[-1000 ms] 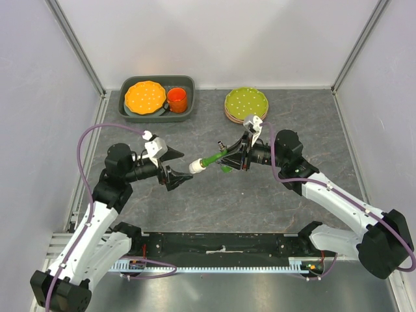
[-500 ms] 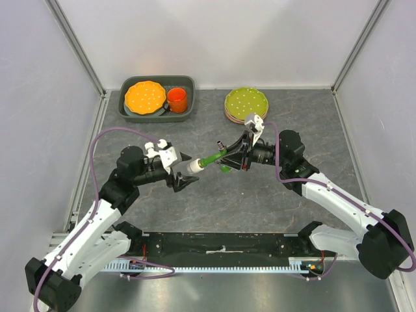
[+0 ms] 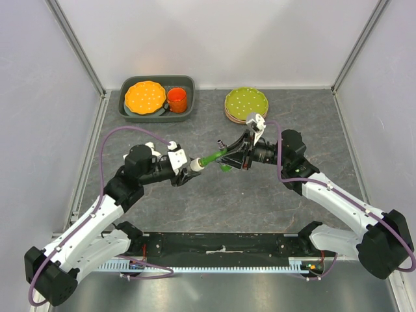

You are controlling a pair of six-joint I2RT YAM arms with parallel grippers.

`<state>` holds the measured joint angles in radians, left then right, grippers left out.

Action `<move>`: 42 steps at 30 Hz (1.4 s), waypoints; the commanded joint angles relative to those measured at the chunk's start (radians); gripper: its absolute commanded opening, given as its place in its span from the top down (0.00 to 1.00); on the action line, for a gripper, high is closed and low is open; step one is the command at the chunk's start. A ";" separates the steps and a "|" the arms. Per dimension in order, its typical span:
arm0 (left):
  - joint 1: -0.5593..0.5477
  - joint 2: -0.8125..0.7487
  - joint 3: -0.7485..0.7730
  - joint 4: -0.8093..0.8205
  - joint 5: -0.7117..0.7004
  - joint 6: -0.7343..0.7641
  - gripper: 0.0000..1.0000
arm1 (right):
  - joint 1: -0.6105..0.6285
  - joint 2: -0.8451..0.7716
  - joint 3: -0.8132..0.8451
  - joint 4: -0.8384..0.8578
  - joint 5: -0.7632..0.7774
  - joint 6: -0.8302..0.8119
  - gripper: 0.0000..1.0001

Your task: Install the water faucets

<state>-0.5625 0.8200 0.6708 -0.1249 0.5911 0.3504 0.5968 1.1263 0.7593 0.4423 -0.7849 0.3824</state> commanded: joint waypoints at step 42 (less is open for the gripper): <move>-0.146 -0.153 -0.192 0.330 -0.426 -0.097 0.98 | 0.018 -0.008 0.232 -0.441 0.326 0.204 0.30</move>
<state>-0.7128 0.6918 0.4816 0.0776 0.1905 0.3649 0.6205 1.1790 0.9230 0.0406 -0.5259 0.6647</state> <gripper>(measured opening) 0.477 0.565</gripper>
